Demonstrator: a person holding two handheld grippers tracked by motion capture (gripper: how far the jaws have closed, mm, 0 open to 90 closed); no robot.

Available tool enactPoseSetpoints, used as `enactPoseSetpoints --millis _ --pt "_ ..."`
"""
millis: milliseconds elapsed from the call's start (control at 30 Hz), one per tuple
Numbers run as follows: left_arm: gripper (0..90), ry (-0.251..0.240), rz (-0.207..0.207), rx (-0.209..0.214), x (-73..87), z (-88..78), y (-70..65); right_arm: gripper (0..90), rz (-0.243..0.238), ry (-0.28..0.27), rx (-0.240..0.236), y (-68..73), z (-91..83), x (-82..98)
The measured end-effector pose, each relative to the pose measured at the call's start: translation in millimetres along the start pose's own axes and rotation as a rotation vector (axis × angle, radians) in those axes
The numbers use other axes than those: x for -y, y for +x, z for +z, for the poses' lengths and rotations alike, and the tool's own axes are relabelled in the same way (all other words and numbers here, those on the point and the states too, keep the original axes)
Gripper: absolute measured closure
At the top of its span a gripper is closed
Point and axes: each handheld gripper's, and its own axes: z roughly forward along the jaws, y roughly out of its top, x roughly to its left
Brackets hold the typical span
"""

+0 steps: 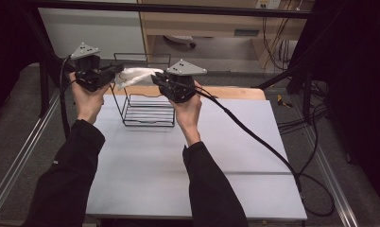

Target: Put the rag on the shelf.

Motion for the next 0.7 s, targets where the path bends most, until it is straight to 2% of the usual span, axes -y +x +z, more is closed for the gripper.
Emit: enactPoseSetpoints --millis 233,400,700 --pt "89.5 0.018 0.009 0.031 15.0 -0.4 -1.5 77.8 -0.004 0.009 -0.006 0.2 -1.1 2.4" --pt "89.5 0.021 -0.002 0.039 22.2 -1.1 -0.3 76.1 -0.004 0.021 -0.01 1.9 -1.2 5.6" --pt "89.5 0.023 0.001 0.042 28.2 1.2 -2.0 65.8 -0.011 0.024 -0.023 3.9 -5.9 3.8"
